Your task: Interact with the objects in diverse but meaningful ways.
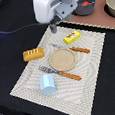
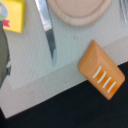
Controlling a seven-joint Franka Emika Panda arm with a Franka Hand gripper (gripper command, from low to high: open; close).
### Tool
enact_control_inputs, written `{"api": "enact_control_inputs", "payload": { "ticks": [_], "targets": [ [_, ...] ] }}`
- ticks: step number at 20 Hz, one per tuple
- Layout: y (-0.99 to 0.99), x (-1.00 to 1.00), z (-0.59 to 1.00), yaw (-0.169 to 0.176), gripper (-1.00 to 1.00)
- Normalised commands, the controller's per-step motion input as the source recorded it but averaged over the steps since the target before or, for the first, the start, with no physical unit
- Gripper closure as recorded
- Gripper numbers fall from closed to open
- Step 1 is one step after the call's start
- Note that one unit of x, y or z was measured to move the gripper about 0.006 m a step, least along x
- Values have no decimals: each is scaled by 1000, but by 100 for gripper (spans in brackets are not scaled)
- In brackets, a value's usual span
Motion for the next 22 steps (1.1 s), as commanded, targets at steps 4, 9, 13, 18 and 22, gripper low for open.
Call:
{"api": "enact_control_inputs", "payload": {
  "ticks": [4,9,13,18,22],
  "targets": [
    [-169,-779,-259,73,-100],
    [-135,-858,-290,83,-100],
    [-9,-904,-209,108,-100],
    [-43,-814,-383,112,-100],
    [-116,-799,-534,119,-100]
  ]
}}
